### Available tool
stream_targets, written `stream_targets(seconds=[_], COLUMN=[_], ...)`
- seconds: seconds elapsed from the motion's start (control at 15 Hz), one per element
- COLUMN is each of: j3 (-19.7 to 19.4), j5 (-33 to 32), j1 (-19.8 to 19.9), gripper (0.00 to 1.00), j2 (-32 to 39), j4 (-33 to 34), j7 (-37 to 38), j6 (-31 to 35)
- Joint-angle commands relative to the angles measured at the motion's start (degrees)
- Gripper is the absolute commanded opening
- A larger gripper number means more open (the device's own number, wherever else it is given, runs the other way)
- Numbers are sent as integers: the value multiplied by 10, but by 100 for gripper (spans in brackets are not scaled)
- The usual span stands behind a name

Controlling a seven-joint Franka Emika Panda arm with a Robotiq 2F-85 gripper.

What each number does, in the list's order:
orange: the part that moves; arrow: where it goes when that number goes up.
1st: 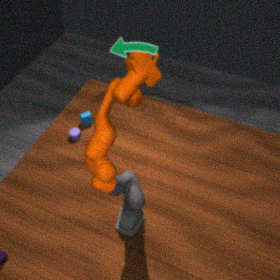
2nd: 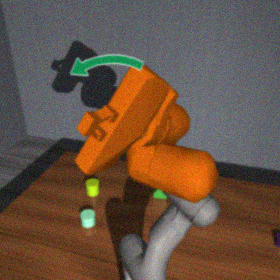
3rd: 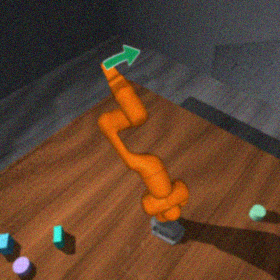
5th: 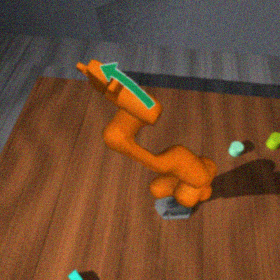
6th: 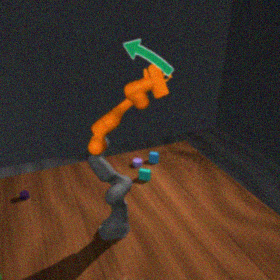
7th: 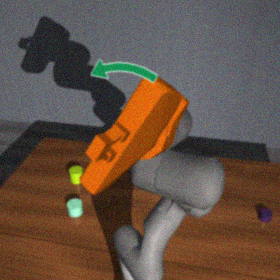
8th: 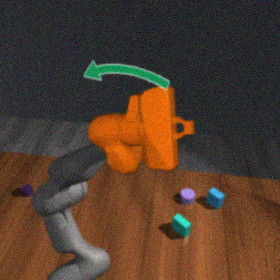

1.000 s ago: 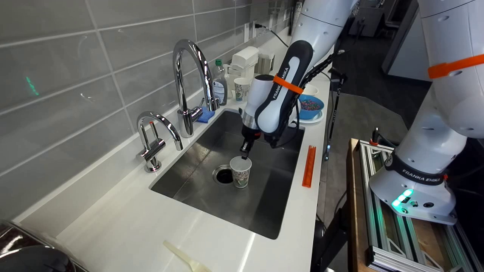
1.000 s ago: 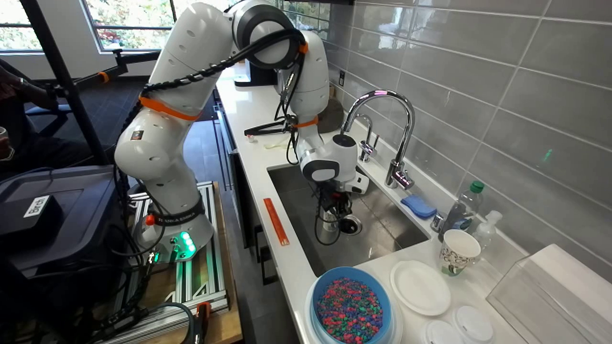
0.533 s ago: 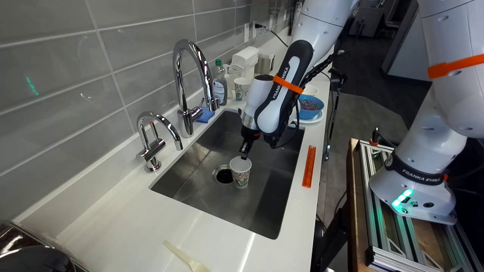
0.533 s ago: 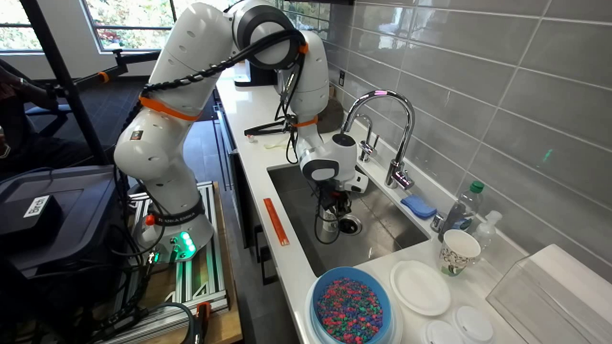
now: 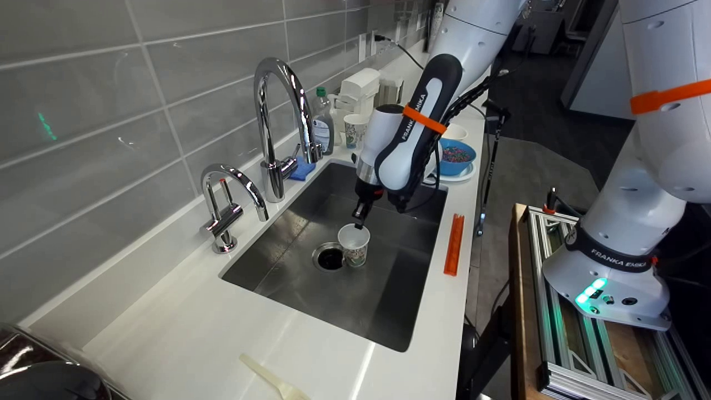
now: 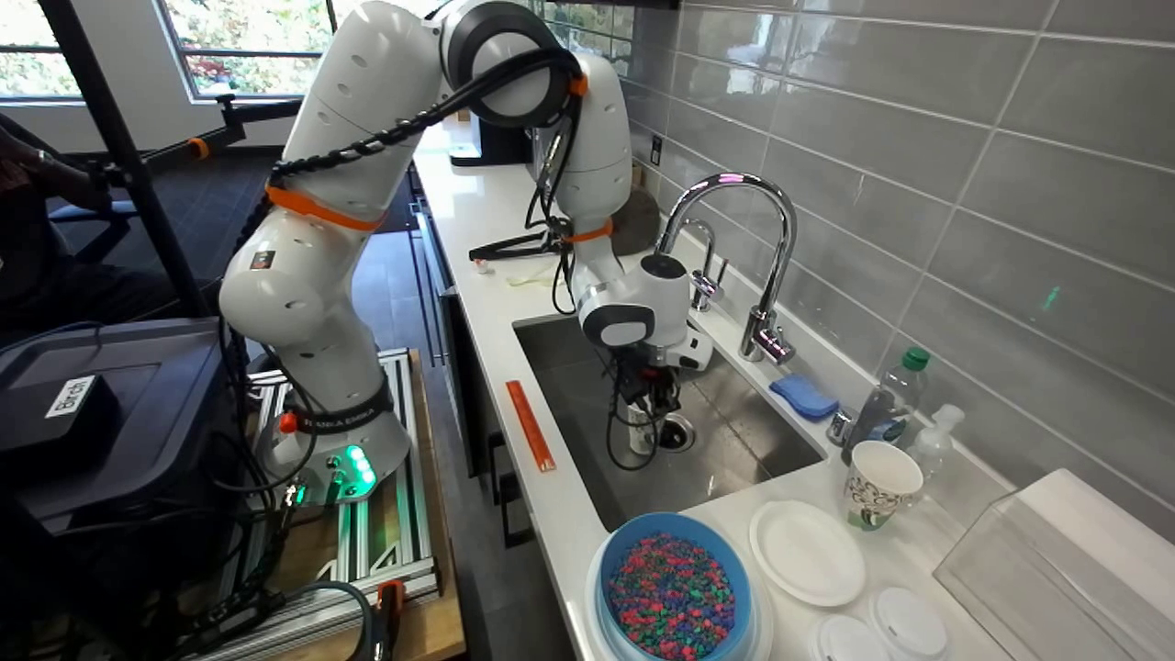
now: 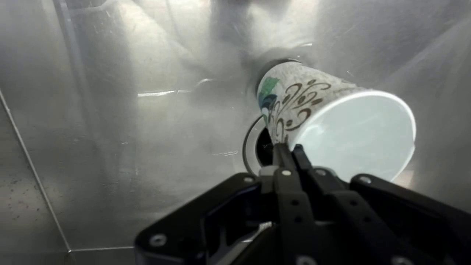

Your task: Pour the water in the cup out

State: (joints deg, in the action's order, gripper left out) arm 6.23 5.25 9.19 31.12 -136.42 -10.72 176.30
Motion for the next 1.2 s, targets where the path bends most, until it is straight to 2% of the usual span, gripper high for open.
stream_targets(seconds=[0.0,0.67,1.13], j3=[-35,-102,-180], j5=[-21,-39,-60], j1=[-30,-91,-168], gripper=[1,1,1], j2=[-37,-55,-68], j4=[-24,-27,-39], j7=[32,62,106], j6=[13,9,13])
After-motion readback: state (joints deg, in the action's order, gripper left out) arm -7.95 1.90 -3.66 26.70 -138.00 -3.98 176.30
